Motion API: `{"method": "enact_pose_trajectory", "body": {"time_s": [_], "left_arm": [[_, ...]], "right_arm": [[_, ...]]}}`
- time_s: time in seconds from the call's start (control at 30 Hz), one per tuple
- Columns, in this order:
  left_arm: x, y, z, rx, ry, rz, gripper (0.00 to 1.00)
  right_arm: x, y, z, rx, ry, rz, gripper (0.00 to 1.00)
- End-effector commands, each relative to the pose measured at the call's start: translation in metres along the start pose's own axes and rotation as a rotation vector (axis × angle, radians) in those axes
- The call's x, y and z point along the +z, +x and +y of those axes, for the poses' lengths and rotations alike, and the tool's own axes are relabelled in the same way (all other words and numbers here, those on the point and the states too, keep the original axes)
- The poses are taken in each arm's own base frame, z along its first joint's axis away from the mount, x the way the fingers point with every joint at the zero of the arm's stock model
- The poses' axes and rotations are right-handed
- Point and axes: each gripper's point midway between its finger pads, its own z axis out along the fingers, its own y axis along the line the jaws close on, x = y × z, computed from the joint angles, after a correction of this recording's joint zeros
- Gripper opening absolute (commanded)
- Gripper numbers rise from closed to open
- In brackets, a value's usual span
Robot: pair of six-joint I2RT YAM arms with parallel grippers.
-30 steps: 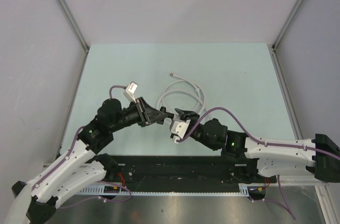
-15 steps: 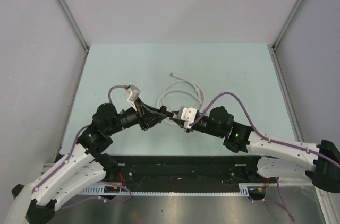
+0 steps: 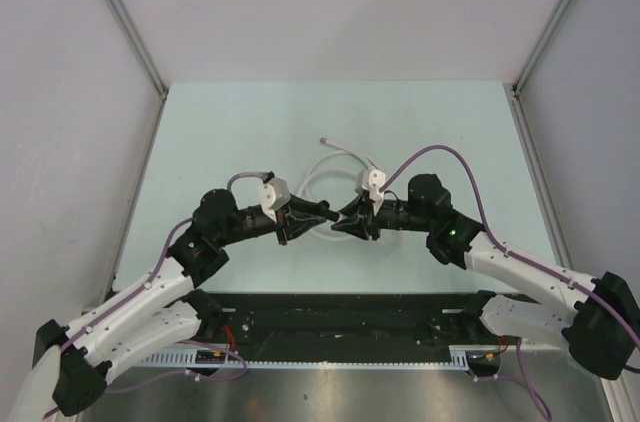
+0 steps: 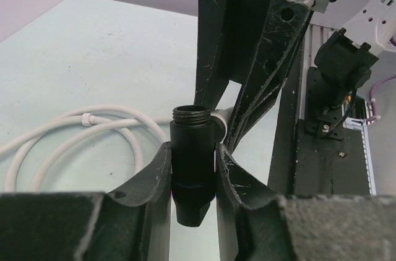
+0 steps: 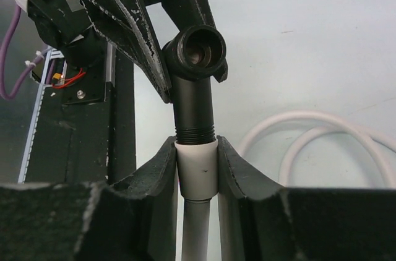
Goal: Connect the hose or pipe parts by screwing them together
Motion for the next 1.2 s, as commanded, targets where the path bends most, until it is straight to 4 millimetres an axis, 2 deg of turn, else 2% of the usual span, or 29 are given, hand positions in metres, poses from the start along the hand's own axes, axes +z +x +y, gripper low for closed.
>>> {"method": "enact_pose_trajectory", "body": {"time_s": [0.0, 0.03, 0.1, 0.13, 0.17, 0.2, 0.27, 0.33, 0.37, 0.4, 0.47, 0.5, 0.67, 0.7, 0.77, 0.8, 0.83, 1.0, 1.03, 1.07, 1.13, 1.17], "left_arm": [[-0.005, -0.044, 0.019, 0.128, -0.098, -0.120, 0.00], [-0.008, -0.050, 0.018, 0.105, -0.110, -0.138, 0.00], [-0.012, -0.056, 0.025, -0.039, -0.180, -0.171, 0.00], [-0.015, -0.059, 0.027, -0.101, -0.212, -0.190, 0.00], [-0.019, -0.063, 0.029, -0.166, -0.240, -0.212, 0.00], [-0.020, -0.062, 0.028, -0.304, -0.260, -0.218, 0.00], [-0.022, -0.063, 0.030, -0.413, -0.291, -0.218, 0.00], [-0.022, -0.065, 0.023, -0.539, -0.289, -0.174, 0.00], [-0.023, -0.055, 0.021, -0.596, -0.304, -0.123, 0.00], [-0.023, -0.062, 0.018, -0.665, -0.298, -0.128, 0.00], [-0.025, -0.060, 0.011, -0.755, -0.292, -0.106, 0.00], [-0.025, -0.063, 0.007, -0.864, -0.289, -0.119, 0.00], [-0.027, -0.065, -0.008, -1.081, -0.249, -0.111, 0.00], [-0.027, -0.065, -0.009, -1.099, -0.246, -0.106, 0.00], [-0.027, -0.065, -0.013, -1.138, -0.236, -0.095, 0.00], [-0.027, -0.065, -0.015, -1.150, -0.226, -0.086, 0.00], [-0.026, -0.065, -0.016, -1.165, -0.221, -0.079, 0.00], [-0.023, -0.063, -0.028, -1.235, -0.166, -0.021, 0.00], [-0.022, -0.064, -0.030, -1.234, -0.156, -0.014, 0.00], [-0.020, -0.063, -0.030, -1.211, -0.151, 0.000, 0.00], [-0.018, -0.062, -0.029, -1.150, -0.139, 0.016, 0.00], [-0.015, -0.060, -0.026, -1.056, -0.139, 0.026, 0.00]], "right_arm": [[-0.010, -0.014, -0.018, 0.065, 0.136, -0.013, 0.35], [-0.011, -0.016, -0.019, 0.055, 0.157, -0.014, 0.46], [-0.016, -0.022, -0.026, 0.013, 0.238, -0.023, 0.55], [-0.017, -0.025, -0.027, -0.009, 0.259, -0.027, 0.67], [-0.019, -0.031, -0.026, -0.057, 0.293, -0.034, 0.72], [-0.018, -0.034, -0.025, -0.083, 0.301, -0.038, 0.77], [-0.018, -0.041, -0.022, -0.140, 0.343, -0.045, 0.89], [-0.019, -0.051, -0.019, -0.241, 0.372, -0.058, 1.00], [-0.024, -0.053, -0.026, -0.271, 0.447, -0.049, 1.00], [-0.019, -0.058, -0.016, -0.350, 0.435, -0.046, 1.00], [-0.023, -0.062, -0.024, -0.413, 0.533, -0.029, 1.00], [-0.019, -0.063, -0.018, -0.473, 0.533, -0.013, 1.00], [-0.012, -0.054, -0.016, -0.616, 0.605, 0.079, 1.00], [-0.010, -0.053, -0.014, -0.639, 0.606, 0.092, 0.98], [-0.003, -0.048, -0.008, -0.703, 0.608, 0.126, 0.85], [-0.001, -0.048, -0.006, -0.722, 0.604, 0.132, 0.76], [0.002, -0.047, -0.001, -0.737, 0.596, 0.135, 0.57], [0.012, -0.043, 0.005, -0.769, 0.577, 0.137, 0.23], [0.014, -0.044, 0.008, -0.766, 0.557, 0.124, 0.09], [0.016, -0.043, 0.012, -0.737, 0.536, 0.109, 0.03], [0.024, -0.044, 0.028, -0.705, 0.420, 0.063, 0.00], [0.023, -0.039, 0.025, -0.671, 0.382, 0.088, 0.00]]}}
